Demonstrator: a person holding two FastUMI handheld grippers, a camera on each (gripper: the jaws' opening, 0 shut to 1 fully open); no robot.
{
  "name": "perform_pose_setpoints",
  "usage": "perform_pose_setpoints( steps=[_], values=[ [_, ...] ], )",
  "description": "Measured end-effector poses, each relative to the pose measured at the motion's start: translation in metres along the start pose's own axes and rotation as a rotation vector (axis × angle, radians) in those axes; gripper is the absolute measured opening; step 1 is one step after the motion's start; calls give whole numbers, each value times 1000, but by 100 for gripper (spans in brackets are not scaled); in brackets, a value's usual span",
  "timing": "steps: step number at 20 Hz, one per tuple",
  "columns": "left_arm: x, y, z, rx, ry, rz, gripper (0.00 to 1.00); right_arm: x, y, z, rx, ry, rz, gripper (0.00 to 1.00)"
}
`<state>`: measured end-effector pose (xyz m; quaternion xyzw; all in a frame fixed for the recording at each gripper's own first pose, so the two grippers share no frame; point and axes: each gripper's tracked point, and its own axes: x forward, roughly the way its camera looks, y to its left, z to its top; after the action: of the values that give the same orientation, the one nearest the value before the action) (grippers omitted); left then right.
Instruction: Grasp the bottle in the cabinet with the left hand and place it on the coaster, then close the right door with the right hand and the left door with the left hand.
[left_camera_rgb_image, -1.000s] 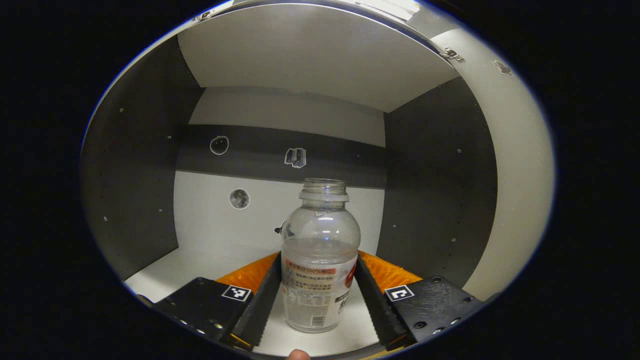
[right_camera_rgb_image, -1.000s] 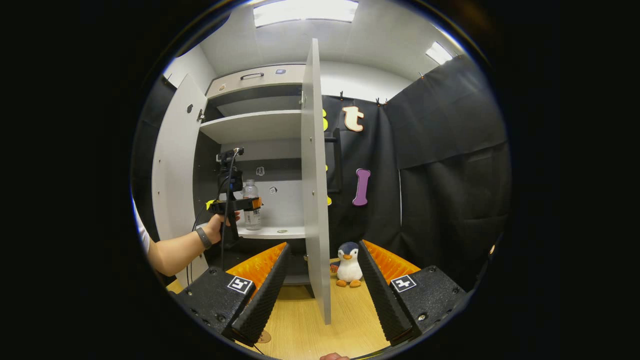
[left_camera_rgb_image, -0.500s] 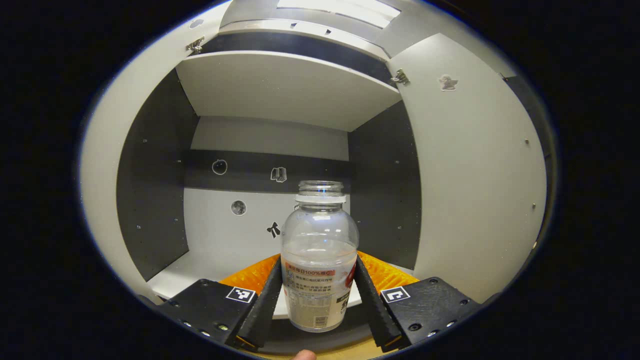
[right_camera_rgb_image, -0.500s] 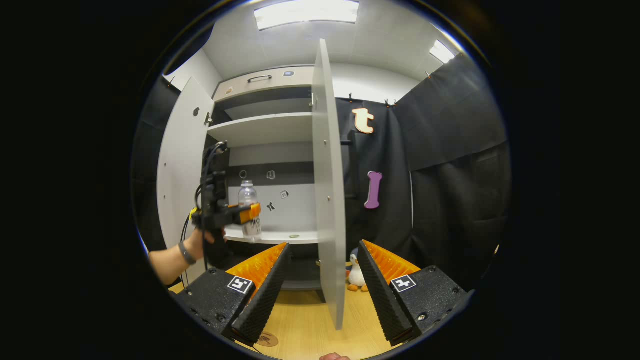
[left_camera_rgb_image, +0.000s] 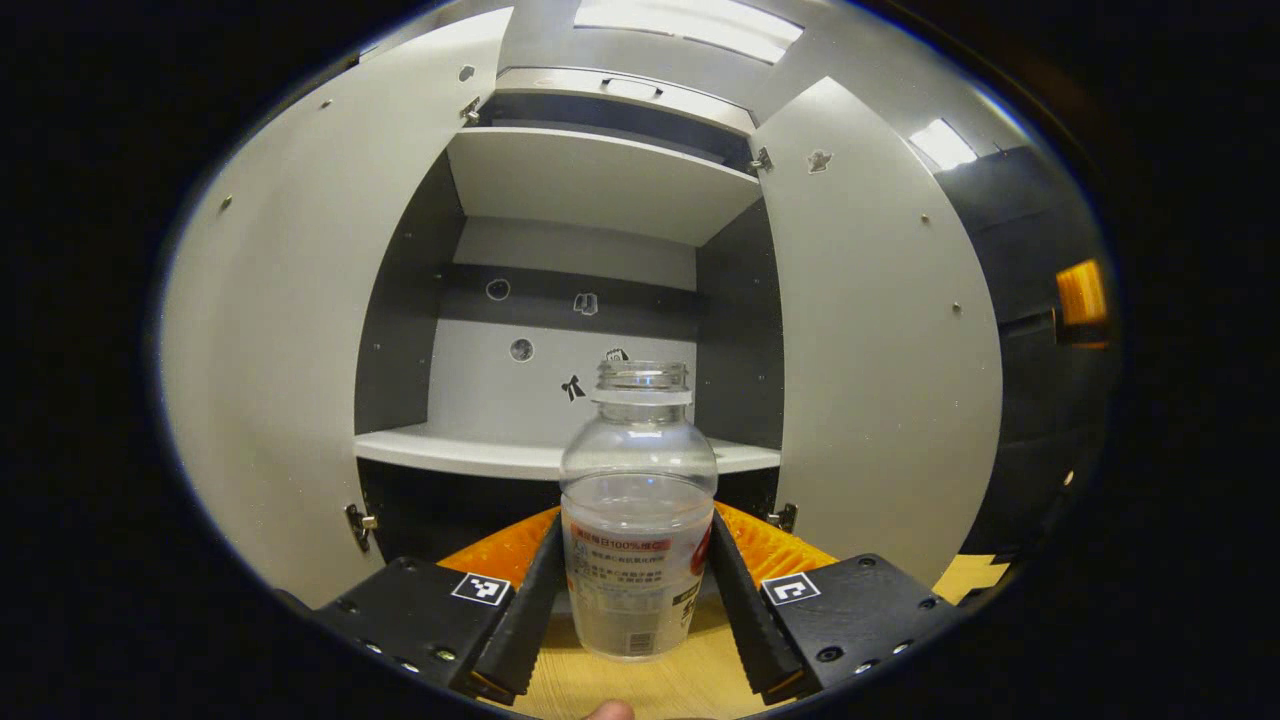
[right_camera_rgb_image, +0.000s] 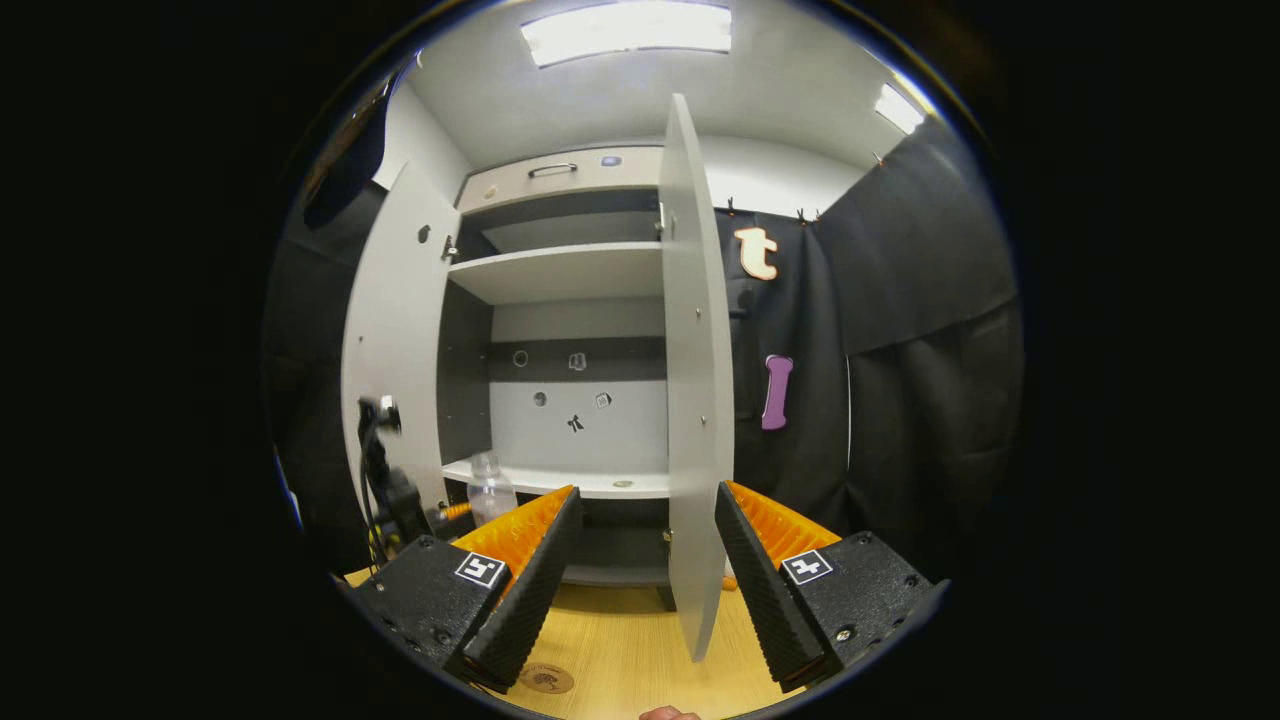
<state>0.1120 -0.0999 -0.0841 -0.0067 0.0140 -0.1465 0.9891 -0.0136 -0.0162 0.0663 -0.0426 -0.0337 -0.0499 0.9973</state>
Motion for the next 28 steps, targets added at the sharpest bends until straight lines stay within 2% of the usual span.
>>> perform_pose_setpoints(
  steps=[5,8,12,15,16,19,20,21,23,26,28],
  values=[
    [-52,-23,-97,-12,105,27,76,-20,-5,11,-38,-7,-28,83],
    [-73,-33,-139,9,146,43,76,-27,-13,4,-63,38,-42,82],
    [-83,-34,-149,30,93,72,76,-32,-19,-3,-27,89,-54,83],
    [-85,-33,-172,13,142,90,77,-33,-19,-6,-37,106,-60,83],
    [-87,-30,-170,9,118,103,77,-34,-18,-6,-47,106,-58,83],
    [-87,-35,-168,25,109,87,77,-33,-15,-8,-75,109,-52,83],
    [-87,-35,-171,25,118,82,78,-32,-14,-9,-78,112,-47,83],
    [-87,-35,-174,19,131,81,84,-32,-11,-10,-79,112,-42,83],
    [-90,-35,-175,15,154,83,83,-30,-12,-15,-99,112,-50,83],
    [-93,-30,-163,3,143,87,93,-28,-9,-30,-92,139,-44,83],
    [-97,-28,-151,-24,135,86,93,-27,-7,-32,-82,142,-36,83]
  ],
)
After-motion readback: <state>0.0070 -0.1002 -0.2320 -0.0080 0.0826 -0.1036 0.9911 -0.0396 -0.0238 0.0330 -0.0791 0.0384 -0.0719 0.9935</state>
